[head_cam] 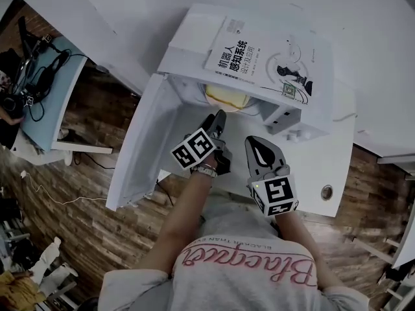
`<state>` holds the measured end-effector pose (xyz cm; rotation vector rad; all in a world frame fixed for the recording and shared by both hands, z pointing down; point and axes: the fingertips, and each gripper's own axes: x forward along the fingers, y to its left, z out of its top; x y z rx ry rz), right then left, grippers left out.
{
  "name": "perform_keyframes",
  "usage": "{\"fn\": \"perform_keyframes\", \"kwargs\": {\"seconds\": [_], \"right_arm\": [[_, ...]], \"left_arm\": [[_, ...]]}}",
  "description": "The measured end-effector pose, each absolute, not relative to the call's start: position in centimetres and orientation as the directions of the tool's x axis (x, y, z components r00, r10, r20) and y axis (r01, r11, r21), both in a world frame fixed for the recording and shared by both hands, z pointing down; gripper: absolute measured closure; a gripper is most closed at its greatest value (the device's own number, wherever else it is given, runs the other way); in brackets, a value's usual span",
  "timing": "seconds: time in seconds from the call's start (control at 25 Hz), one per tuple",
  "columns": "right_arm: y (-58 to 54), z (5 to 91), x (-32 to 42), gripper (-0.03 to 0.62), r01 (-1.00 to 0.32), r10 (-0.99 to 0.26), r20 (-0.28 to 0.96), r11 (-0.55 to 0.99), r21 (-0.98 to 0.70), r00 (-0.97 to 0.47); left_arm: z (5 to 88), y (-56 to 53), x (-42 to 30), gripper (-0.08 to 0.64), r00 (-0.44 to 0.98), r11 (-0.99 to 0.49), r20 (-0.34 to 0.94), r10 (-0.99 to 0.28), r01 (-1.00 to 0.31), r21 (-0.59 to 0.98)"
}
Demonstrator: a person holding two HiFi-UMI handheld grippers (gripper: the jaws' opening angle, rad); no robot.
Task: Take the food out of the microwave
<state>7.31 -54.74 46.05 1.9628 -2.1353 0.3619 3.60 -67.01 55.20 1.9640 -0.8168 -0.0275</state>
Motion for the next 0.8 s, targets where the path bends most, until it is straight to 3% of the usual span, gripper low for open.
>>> {"fn": "perform_keyframes", "kwargs": {"seconds": [0.56, 0.8], "right_arm": [[-57.1, 47.8, 7.1, 0.581, -0.999, -0.925, 0.377, 0.051, 0.001, -0.047], [-56.9, 47.8, 6.9, 0.581, -0.999, -0.923, 0.383, 0.045, 0.011, -0.038]], "left_arm": [[59.0, -69.3, 5.5, 0.354, 0.793, 0.003, 0.398, -0.461, -0.447, 0.895], [58.5, -69.1, 5.2, 0.419, 0.800, 0.019, 0.389, -0.456, -0.429, 0.903]]}}
